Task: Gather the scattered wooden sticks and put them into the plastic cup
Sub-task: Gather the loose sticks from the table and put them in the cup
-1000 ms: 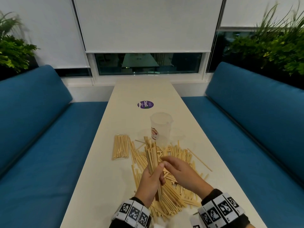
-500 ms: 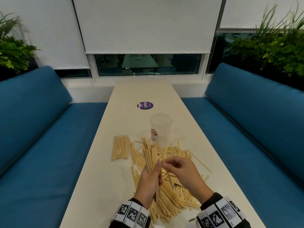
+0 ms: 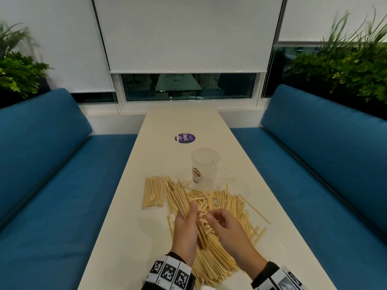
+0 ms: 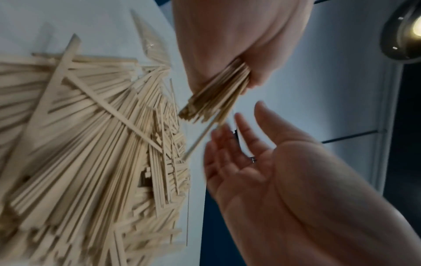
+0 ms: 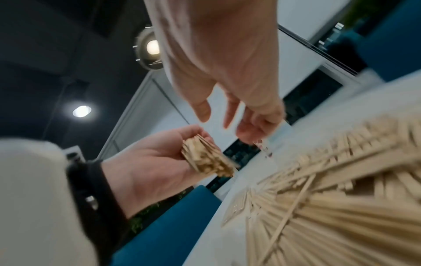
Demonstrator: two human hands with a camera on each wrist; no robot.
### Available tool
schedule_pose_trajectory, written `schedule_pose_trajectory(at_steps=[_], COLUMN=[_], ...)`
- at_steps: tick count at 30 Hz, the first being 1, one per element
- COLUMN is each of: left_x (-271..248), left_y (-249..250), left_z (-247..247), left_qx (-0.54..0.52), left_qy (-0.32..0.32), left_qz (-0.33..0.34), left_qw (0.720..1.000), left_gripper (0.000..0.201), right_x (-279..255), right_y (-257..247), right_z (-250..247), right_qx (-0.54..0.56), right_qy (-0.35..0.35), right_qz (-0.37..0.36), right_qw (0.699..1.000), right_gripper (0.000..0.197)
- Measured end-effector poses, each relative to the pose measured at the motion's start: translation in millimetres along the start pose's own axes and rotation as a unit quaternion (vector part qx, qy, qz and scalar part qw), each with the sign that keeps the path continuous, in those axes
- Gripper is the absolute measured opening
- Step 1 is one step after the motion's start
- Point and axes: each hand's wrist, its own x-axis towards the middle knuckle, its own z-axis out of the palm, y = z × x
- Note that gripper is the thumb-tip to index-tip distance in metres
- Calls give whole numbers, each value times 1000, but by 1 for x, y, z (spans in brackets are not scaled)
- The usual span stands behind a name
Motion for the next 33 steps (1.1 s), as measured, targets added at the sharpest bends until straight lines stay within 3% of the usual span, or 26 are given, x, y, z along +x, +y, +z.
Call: schedule_pose_trajectory(at_steps=[2,5,10,13,15,17,19,21,23,27,30,31,33], left_x=[-5,-12,-20,-22,-21,-22,-23,-22,-23,-26,-22,-21,-22], left_y=[8,15,9,9,10,8,6,4,2,3,2,3,2], left_z=[3,7,16,15,12,8,5,4,4,5,3,1,0], left_qx=[9,27,99,111,116,118,134,159,169,180,206,213,207], left_qy=[6,5,-1,-20,-20,-35,-54,-73,-96,-152,-154,-152,-155], left_qz=[80,145,168,175,165,145,138,131,125,147,141,138,133], left_qw=[997,989,981,978,979,982,980,976,973,961,956,955,957], left_gripper=[33,26,11,19,24,32,32,24,18,26,15,14,10], right_x=[2,8,8,7,7,7,6,6,6,0,-3,-4,-2], right_y=[0,3,-7,-6,-8,-13,-24,-41,-57,-75,-71,-68,-63], right_z=[-2,-3,-3,-4,-5,-10,-19,-30,-37,-35,-25,-24,-23], right_qx=[25,202,338,314,225,70,-61,-162,-252,-372,-466,-474,-444], right_qy=[-73,-110,-147,-181,-182,-127,-15,36,27,-38,-83,-86,-84], right_qz=[125,241,202,186,186,112,-50,-196,-269,-318,-311,-314,-310], right_qw=[989,943,907,913,939,983,997,967,929,871,824,818,837], right_gripper=[33,52,49,53,63,73,75,67,62,66,73,73,62])
